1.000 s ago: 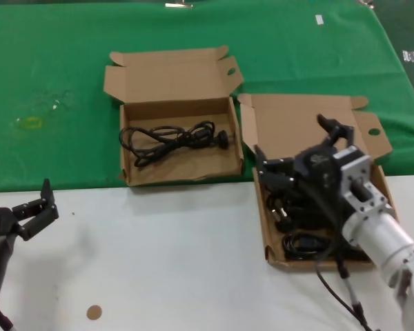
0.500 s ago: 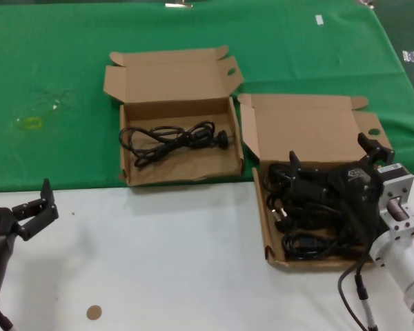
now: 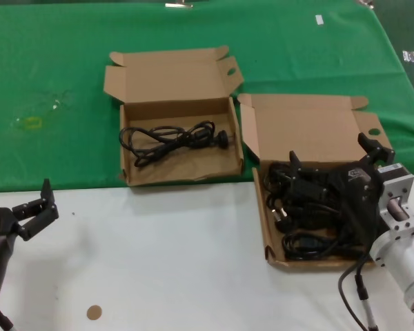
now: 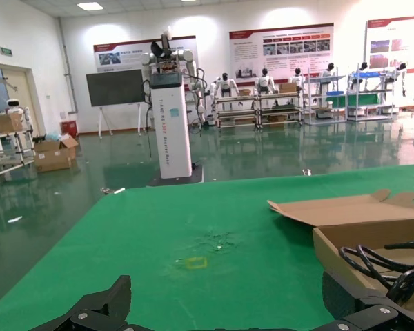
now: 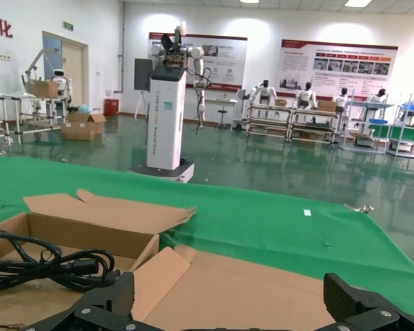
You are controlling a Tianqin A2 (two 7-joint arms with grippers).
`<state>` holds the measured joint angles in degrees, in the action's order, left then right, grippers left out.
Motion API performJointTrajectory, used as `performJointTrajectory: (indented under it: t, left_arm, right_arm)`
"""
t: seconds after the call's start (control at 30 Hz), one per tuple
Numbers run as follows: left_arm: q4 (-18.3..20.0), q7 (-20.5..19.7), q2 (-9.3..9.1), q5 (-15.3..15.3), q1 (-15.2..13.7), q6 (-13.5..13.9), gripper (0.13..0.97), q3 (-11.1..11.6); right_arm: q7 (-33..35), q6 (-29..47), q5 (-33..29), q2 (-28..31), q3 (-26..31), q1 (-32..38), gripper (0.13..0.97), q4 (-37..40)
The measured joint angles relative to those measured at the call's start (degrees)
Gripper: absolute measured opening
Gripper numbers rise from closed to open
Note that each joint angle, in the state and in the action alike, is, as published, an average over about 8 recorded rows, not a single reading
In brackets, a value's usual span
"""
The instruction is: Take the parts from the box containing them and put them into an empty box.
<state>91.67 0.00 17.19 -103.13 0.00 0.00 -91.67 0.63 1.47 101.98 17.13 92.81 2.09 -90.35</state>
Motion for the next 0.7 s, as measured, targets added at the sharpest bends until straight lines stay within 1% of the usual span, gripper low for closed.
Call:
performJointTrajectory:
  t: [0.7]
  left_arm:
    - [0.00, 0.00, 0.00, 0.00, 0.00, 0.00, 0.966, 0.00]
  right_arm:
    - [0.00, 0.00, 0.00, 0.00, 0.00, 0.00, 0.966, 0.00]
